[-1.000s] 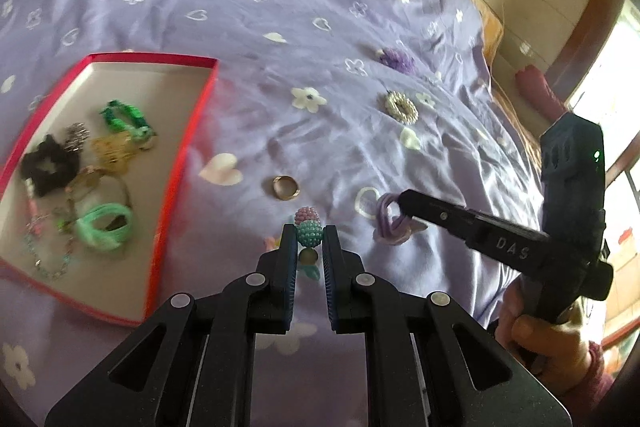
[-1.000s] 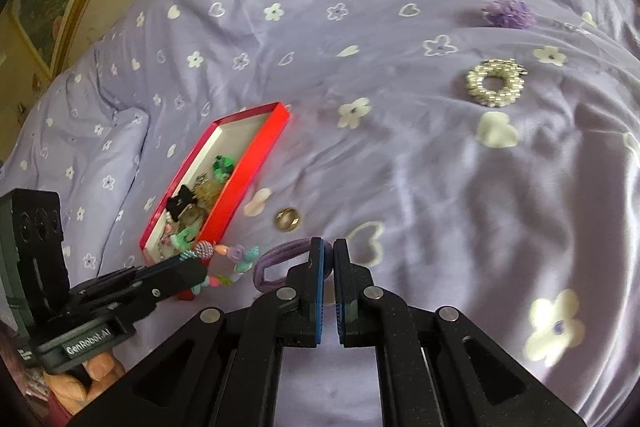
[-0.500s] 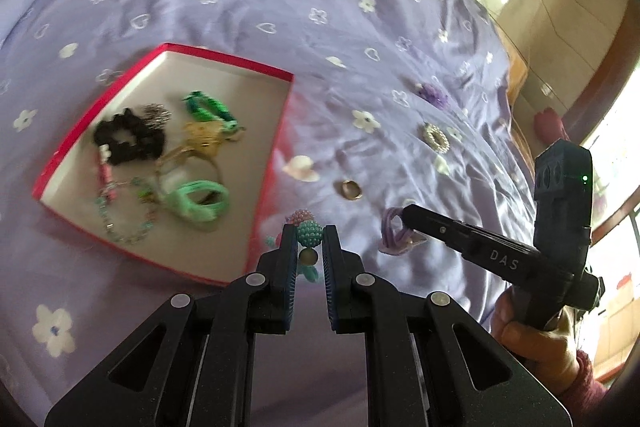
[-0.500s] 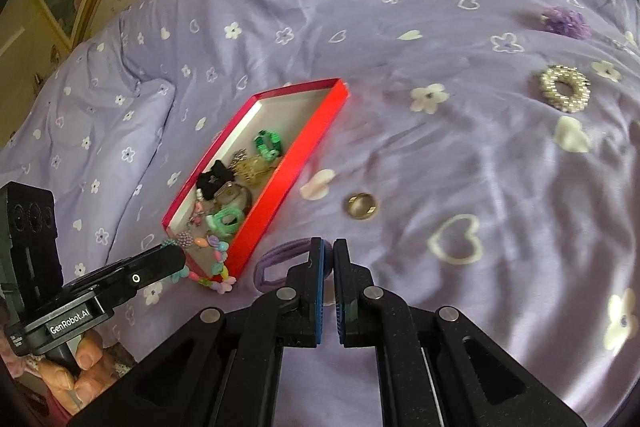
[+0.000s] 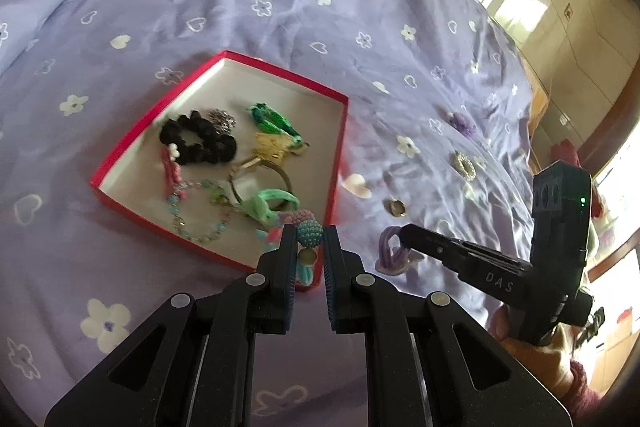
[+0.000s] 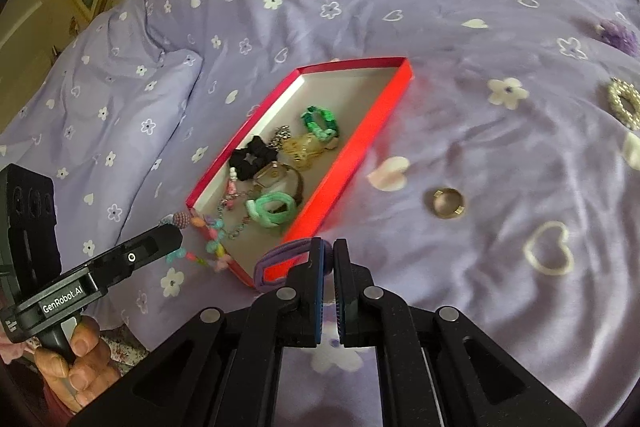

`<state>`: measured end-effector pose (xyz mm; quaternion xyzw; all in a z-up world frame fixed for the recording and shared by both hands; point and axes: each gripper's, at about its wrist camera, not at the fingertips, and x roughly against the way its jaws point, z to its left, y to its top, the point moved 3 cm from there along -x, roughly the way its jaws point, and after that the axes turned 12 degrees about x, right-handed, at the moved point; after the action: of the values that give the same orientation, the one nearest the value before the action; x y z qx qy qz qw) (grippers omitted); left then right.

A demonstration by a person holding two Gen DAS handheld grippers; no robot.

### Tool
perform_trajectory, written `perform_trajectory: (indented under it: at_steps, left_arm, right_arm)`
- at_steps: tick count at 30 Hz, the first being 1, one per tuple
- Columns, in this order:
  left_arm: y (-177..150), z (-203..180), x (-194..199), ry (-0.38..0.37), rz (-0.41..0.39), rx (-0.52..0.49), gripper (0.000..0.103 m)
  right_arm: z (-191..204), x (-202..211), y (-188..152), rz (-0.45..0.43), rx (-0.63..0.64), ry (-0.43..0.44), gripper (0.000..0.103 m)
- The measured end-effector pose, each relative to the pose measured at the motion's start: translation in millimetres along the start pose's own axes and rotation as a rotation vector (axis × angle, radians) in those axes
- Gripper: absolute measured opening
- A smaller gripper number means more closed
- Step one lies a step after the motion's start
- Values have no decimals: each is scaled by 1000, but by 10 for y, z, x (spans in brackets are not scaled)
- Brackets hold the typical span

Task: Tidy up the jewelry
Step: 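Carry bead bracelet and lavender hair tie into the red box and open both tools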

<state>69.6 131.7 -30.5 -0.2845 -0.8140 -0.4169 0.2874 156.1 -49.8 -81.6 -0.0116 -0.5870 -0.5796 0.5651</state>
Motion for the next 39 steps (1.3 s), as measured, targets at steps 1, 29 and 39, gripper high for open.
perform_trajectory:
  at_steps: [1, 29, 39]
  left_arm:
    - [18, 14, 6, 1, -3, 2, 11]
    - [506, 502, -421, 108, -24, 32, 11]
    - [510, 646, -650, 158, 2, 27, 11]
  right_arm:
    - [26, -24, 28, 0, 5, 4, 4]
    - [137, -895, 644, 48, 55, -4, 4]
    - [64, -1135, 662, 93, 75, -27, 6]
